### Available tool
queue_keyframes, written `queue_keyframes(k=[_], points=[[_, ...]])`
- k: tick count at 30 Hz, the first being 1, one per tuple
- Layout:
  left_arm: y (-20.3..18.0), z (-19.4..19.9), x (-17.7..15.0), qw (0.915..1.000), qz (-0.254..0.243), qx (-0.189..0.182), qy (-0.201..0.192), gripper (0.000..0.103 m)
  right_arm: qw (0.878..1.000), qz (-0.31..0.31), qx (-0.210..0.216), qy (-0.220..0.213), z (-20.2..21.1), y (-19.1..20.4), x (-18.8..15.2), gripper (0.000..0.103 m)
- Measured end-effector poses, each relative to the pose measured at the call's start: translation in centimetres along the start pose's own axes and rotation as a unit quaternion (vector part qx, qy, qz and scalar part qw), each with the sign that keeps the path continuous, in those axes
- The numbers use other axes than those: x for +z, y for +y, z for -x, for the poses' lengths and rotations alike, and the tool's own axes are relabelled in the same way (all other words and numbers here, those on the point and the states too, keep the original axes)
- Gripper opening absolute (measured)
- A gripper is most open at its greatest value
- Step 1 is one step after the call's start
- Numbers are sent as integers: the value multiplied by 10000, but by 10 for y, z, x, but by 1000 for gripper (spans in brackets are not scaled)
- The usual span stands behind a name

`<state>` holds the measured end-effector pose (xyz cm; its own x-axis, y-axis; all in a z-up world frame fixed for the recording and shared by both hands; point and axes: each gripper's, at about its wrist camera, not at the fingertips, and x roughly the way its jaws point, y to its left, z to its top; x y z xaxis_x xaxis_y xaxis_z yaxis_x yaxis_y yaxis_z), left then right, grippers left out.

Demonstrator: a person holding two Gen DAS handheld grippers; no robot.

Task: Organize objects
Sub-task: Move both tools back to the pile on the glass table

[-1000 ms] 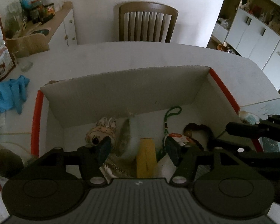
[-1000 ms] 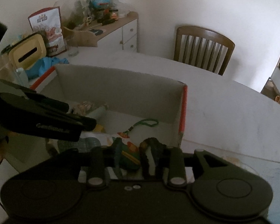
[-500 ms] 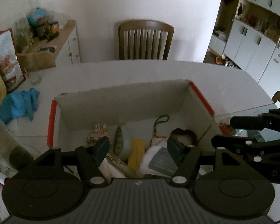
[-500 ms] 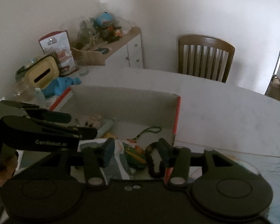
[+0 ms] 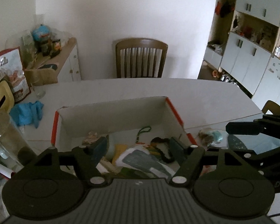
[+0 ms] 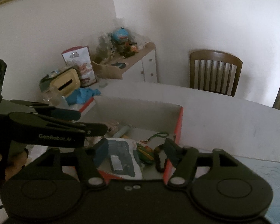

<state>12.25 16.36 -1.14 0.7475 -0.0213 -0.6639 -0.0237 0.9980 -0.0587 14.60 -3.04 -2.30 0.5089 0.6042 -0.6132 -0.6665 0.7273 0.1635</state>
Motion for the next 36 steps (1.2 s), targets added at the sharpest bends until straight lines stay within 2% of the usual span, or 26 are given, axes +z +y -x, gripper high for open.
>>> queue_keyframes(k=[7,11,20,25,36], points=[[-27,14,0,9999,-34,-12,-158,76,9997,-97,132,-176,26,-21,-5,78],[-46,17,1,9997,-33,-11,-259,84,9993,-212,127,-269,41,-40,-9,85],[-92,6,2,9993,26,53,-370,84,9975,-517,26,-478,68,-100,-21,100],[-120,-4,2,9992,74,30,-387,84,9969,-576,-203,-504,77,-135,-29,102],[-168,-39,-5,9991,313,117,-245,86,9966,-660,-317,-373,77,-200,-43,102]])
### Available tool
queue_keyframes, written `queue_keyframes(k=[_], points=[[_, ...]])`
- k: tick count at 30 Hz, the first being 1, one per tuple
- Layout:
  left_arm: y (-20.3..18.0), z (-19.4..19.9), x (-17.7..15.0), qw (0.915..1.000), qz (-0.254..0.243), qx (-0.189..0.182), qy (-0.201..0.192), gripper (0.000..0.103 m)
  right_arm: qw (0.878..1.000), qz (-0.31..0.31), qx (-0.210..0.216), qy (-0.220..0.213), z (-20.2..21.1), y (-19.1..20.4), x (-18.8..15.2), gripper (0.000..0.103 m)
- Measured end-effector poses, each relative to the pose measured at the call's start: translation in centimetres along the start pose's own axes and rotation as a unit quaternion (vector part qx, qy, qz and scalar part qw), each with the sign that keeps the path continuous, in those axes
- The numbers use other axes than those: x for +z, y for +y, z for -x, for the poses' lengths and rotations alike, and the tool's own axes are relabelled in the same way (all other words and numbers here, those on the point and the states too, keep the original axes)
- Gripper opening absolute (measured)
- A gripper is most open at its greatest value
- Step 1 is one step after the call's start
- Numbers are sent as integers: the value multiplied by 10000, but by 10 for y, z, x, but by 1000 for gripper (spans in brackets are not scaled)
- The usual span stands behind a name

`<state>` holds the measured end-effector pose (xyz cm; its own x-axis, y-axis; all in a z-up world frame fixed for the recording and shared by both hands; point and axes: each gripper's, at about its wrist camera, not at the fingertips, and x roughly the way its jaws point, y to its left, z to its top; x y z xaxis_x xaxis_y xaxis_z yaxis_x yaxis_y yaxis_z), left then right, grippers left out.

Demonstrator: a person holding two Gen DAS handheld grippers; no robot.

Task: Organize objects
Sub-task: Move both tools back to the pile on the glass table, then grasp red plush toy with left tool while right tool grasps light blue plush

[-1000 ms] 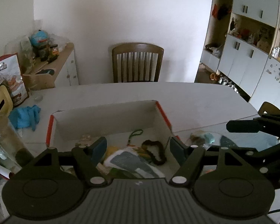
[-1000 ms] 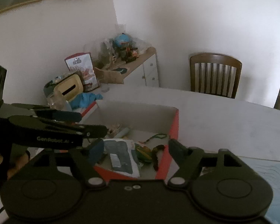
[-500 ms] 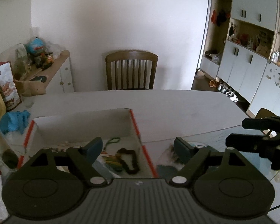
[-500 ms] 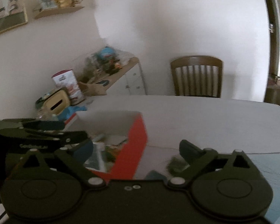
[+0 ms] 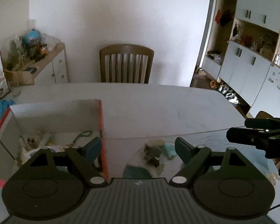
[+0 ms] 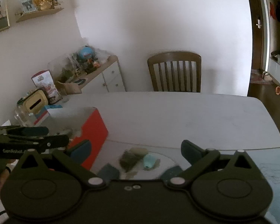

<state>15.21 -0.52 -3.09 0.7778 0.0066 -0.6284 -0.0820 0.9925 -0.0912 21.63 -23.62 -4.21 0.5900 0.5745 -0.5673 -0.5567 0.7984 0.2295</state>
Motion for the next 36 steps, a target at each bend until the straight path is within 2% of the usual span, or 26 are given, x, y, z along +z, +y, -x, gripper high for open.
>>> queue_keyframes(k=[11,19,30,36], points=[[-26,-28,-21,9995,215,157,156,86,9994,49,124,333,-25,-36,-12,102],[-39,-48,-56,9991,249,192,295,86,9981,152,177,567,-50,-51,-24,102],[-53,-70,-101,9979,57,322,556,86,9959,120,123,886,-80,-79,-38,101],[-53,-83,-115,9960,119,437,764,86,9929,286,261,1122,-100,-76,-44,99]])
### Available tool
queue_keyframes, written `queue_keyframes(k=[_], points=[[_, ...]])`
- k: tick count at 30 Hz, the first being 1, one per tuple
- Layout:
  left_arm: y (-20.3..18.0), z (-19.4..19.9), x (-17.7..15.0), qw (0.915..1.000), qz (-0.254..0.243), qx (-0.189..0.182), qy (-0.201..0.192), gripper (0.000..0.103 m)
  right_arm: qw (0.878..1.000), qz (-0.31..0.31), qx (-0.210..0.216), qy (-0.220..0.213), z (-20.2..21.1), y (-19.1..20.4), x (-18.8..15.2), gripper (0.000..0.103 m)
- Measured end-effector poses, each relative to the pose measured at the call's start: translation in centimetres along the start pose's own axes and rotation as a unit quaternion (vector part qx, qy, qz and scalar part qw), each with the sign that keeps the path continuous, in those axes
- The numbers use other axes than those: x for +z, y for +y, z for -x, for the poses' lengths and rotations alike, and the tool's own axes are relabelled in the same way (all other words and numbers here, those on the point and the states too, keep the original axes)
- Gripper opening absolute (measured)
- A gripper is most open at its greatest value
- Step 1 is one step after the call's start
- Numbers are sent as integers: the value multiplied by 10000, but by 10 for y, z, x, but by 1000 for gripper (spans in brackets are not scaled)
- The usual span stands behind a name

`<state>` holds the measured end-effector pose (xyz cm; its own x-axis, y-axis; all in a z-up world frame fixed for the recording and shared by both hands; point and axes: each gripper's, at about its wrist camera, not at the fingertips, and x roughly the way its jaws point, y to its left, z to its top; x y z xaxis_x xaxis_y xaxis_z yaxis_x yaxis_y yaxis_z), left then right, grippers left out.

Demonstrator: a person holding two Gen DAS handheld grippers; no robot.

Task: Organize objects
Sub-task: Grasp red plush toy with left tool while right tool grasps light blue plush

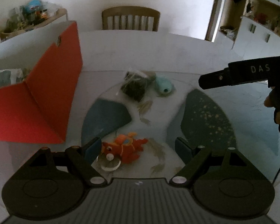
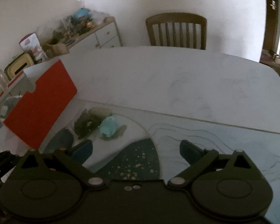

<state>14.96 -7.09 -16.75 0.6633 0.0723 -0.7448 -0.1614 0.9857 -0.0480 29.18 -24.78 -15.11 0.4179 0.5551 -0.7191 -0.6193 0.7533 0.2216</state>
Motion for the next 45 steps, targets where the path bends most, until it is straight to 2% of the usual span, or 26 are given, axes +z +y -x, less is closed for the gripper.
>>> queue_keyframes(k=[9,13,17,21,24,27,31,38,45], points=[[10,-12,-4,9991,41,433,-22,85,9990,395,135,168,-43,22,9,90],[9,-13,-4,9988,-8,488,-101,85,9982,547,129,196,-58,30,12,82],[7,-12,-5,9987,-15,475,-165,75,9972,711,110,193,-68,38,12,75],[5,-10,-6,9988,-61,435,-219,61,9961,867,35,167,-75,45,12,68],[5,-9,-6,9988,-28,436,-226,59,9954,945,3,129,-77,49,12,62],[5,-8,-7,9987,-16,444,-235,59,9949,1005,-68,108,-77,51,12,52],[6,-8,-8,9987,-28,437,-256,58,9948,1007,-122,79,-76,52,13,32],[10,-2,-8,9990,84,364,-247,56,9963,841,-175,86,-70,51,10,31],[14,11,-5,9992,96,304,-256,56,9970,764,-72,66,-44,52,8,31]])
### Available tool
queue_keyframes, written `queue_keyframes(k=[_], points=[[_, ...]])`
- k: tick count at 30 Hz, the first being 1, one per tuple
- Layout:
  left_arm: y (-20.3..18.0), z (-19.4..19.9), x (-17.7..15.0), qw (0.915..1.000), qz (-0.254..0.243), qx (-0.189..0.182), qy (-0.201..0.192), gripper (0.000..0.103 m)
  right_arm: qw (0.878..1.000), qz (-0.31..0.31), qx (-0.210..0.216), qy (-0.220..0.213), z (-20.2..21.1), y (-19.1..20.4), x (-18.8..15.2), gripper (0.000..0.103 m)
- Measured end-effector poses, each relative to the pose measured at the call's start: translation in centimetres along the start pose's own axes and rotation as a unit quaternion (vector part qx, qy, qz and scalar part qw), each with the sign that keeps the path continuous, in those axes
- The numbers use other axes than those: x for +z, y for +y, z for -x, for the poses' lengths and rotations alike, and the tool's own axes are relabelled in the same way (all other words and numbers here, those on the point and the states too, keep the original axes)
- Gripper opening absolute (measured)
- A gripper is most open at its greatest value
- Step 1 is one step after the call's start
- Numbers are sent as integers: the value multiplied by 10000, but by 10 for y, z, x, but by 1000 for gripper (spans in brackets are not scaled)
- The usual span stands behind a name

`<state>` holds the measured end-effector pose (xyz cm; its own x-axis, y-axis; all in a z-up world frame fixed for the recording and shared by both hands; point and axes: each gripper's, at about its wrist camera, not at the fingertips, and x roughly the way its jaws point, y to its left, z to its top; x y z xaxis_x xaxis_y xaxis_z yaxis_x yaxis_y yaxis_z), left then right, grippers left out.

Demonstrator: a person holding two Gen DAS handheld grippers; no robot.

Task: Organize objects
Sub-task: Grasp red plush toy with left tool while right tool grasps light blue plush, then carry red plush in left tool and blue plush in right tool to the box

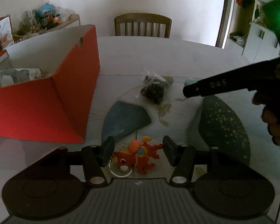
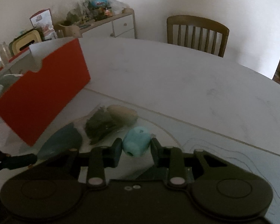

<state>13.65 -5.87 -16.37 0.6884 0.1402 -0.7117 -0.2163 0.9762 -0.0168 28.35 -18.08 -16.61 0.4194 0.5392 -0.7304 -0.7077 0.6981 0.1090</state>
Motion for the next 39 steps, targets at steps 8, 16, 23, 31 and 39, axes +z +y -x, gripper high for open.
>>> queue_keyframes(k=[8,16,23,31,39], points=[[10,20,8,9999,6,-104,-5,56,9998,83,165,-50,36,16,1,31],[28,54,30,9993,53,-356,-124,56,9993,204,211,-247,78,39,14,31],[57,86,50,9981,11,-530,-319,56,9983,307,163,-469,106,71,29,31],[111,110,77,9976,-114,-459,-508,56,9967,351,135,-715,115,115,54,31],[171,120,108,9960,-174,-260,-836,56,9954,332,38,-900,107,157,78,31]])
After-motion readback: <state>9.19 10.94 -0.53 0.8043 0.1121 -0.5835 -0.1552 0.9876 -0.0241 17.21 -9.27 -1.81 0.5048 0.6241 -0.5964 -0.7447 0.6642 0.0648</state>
